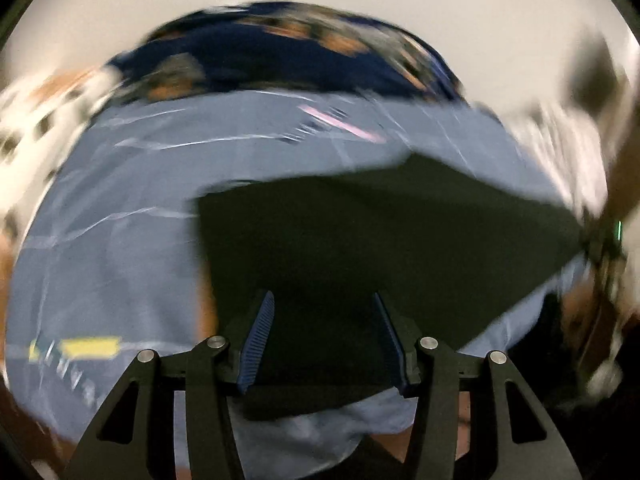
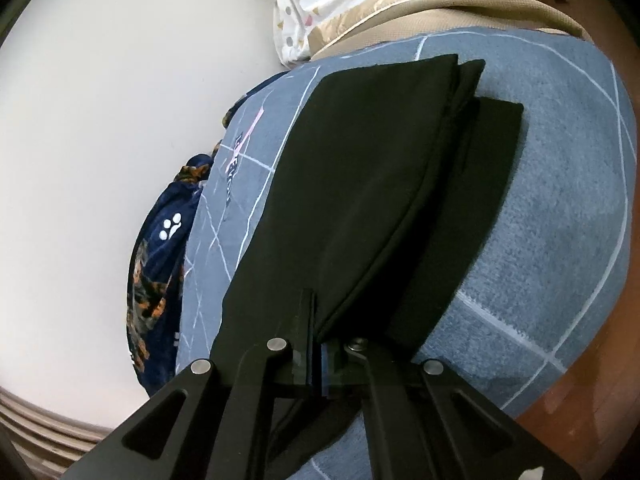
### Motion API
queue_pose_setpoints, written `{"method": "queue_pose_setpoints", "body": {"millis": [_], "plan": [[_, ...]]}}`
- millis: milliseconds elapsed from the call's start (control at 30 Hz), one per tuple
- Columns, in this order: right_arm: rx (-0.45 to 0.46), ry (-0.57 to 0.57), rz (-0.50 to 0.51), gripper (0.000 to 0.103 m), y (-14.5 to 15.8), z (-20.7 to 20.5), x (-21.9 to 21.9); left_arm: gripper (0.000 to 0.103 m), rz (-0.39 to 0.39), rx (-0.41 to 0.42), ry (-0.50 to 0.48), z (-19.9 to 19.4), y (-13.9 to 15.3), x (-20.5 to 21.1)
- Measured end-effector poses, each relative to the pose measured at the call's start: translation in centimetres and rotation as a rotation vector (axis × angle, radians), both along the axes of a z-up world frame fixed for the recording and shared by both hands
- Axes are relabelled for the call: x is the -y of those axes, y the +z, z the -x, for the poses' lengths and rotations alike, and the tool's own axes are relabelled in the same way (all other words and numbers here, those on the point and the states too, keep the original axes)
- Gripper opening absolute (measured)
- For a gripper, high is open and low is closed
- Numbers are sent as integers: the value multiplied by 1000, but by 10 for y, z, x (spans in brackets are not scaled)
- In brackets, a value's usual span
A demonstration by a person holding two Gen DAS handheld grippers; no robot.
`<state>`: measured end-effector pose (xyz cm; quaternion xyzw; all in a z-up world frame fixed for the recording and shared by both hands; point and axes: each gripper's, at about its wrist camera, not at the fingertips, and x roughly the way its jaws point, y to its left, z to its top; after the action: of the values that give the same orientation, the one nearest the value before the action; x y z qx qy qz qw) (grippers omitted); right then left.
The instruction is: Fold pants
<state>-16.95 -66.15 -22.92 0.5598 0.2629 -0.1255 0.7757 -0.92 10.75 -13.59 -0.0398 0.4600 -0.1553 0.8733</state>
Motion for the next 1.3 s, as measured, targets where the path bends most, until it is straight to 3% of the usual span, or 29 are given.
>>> {"method": "queue_pose_setpoints", "body": {"millis": [100,200,333,600,667,767,867,933,1133,1200,1233,1300], "plan": [[-2,-4,11,0,0,0,-1,52,62,-96,110,6,2,-48],[5,-11,1,0,-1,1,0,52,66,-160,136,22,-5,-73],[5,-11,-4,0,-2,1,1,52,118,-237,88,36,-19,-70],[4,-4,-17,0,-3,1,3,52,201,-282,52,17,-43,-52],[3,-6,-20,0,-3,1,3,52,205,-337,20,11,-52,-44],[11,-7,-29,0,-4,1,5,44,125,-344,-3,8,-57,-32],[12,-5,-34,0,-5,1,6,34,117,-316,5,9,-47,-29],[10,-4,-33,0,-5,1,7,29,72,-277,2,10,-36,-21],[13,1,-45,0,-6,0,6,26,18,-167,57,-2,0,-20],[15,10,-47,0,-6,1,6,24,7,-179,88,-7,-3,-31],[18,13,-48,0,-7,1,7,14,-3,-195,99,-7,-10,-35],[30,17,-54,0,-8,2,7,14,-46,-228,103,-9,-27,-38]]}}
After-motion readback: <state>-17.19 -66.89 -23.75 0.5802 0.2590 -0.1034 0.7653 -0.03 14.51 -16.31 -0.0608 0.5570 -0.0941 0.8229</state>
